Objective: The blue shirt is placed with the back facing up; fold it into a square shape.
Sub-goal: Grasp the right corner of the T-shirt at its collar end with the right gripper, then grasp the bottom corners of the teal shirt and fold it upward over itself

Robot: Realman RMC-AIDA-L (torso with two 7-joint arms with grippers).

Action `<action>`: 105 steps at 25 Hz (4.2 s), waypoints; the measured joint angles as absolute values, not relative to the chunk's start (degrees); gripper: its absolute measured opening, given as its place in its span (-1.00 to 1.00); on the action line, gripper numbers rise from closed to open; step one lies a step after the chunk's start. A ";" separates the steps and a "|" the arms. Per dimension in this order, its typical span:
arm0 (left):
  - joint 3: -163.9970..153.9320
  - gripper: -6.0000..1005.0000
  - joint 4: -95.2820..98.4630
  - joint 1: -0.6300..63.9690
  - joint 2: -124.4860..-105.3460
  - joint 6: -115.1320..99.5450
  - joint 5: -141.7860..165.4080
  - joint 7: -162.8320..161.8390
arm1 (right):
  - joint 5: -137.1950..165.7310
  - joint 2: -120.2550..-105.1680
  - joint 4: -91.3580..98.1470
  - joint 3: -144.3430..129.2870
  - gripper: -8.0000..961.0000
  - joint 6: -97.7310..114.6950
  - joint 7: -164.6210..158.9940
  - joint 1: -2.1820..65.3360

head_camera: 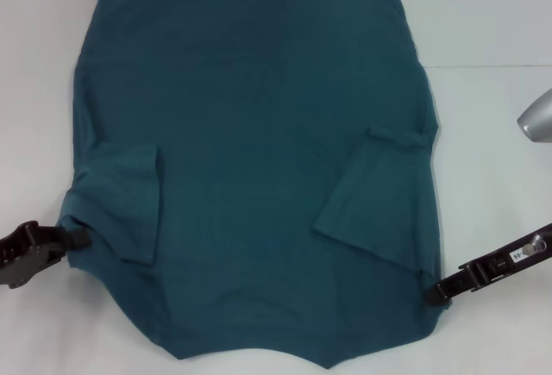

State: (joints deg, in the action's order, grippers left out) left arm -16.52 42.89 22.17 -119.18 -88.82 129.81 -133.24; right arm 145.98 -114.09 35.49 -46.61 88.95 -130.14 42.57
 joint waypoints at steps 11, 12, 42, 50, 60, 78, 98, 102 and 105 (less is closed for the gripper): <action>-16.58 -0.96 42.89 21.96 -119.18 -89.09 129.82 -132.97 | 145.81 -113.54 35.54 -45.97 -0.72 89.53 -130.79 42.52; -16.58 -0.96 42.89 21.92 -119.17 -89.24 129.81 -132.88 | 145.69 -113.30 35.60 -45.46 -0.74 89.91 -130.83 42.42; -15.36 -0.95 42.17 29.00 -117.40 -96.01 137.58 -135.70 | 138.58 -109.83 38.64 -31.55 -0.86 98.85 -132.25 38.13; -16.03 -0.94 39.00 36.56 -116.77 -81.78 137.50 -140.04 | 135.02 -110.14 38.69 -31.41 -0.86 85.26 -136.05 40.52; -17.17 -0.92 33.69 43.35 -118.08 -62.07 137.46 -141.09 | 135.04 -111.70 37.96 -33.99 -0.86 66.17 -137.37 45.28; -30.84 -0.88 32.44 48.71 -118.87 -37.69 137.71 -141.62 | 135.27 -113.86 33.79 -46.11 -0.86 40.30 -137.62 52.08; -37.58 -0.84 30.82 50.60 -119.32 -28.58 137.96 -141.40 | 138.72 -114.10 27.47 -50.36 -0.85 33.49 -137.28 56.91; -38.77 -0.83 30.67 50.53 -119.55 -27.98 137.98 -141.12 | 139.08 -114.25 27.32 -50.36 -0.85 33.36 -137.14 57.03; -40.18 -0.83 30.67 50.51 -119.78 -27.66 137.99 -141.11 | 139.13 -114.26 27.32 -50.38 -0.85 33.79 -137.23 57.04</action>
